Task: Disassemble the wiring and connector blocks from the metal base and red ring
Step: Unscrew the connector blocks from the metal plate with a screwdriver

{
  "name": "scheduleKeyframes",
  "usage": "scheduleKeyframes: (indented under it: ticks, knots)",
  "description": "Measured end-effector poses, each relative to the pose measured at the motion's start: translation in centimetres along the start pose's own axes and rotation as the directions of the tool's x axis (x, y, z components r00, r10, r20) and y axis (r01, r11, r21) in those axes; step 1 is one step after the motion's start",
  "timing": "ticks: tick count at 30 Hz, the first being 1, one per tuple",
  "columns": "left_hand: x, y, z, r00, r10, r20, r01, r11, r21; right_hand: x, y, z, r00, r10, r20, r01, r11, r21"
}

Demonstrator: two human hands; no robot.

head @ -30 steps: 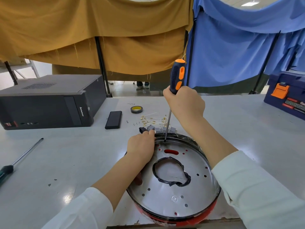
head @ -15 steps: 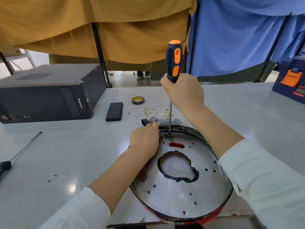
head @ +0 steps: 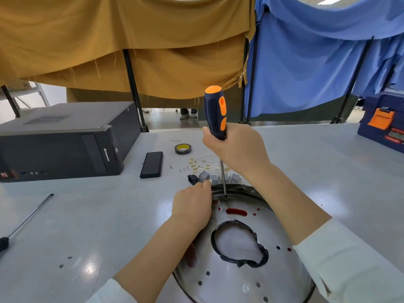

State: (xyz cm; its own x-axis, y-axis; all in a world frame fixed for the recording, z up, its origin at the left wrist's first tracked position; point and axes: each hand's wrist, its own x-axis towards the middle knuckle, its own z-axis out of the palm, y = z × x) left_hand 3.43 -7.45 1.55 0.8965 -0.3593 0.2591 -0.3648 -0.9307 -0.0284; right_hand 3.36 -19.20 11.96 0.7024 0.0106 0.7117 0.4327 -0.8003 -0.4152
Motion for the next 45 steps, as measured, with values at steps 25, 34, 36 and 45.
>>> scheduleKeyframes:
  ticks: [25, 34, 36, 45]
  knots:
    - [-0.5, -0.1, -0.6, 0.998, -0.009, 0.061, 0.009, 1.000, -0.008, 0.0, -1.7, 0.1, 0.987, 0.097, 0.132, -0.154, 0.824, 0.545]
    - [-0.4, 0.0, -0.6, 0.999, 0.002, 0.054, -0.002, 1.000, -0.011, 1.5, -1.0, -0.2, 0.907, 0.418, -0.049, -0.254, 0.635, 0.730]
    - [-0.4, -0.1, -0.6, 0.999, 0.003, 0.051, -0.003, 1.000, -0.012, 1.8, -0.3, -0.5, 0.897, 0.441, 0.012, -0.269, 0.526, 0.807]
    - [-0.3, -0.3, -0.4, 0.999, 0.002, 0.045, 0.000, 1.000, -0.025, -0.1, 1.0, -1.9, 0.973, 0.187, 0.138, -0.214, 0.483, 0.849]
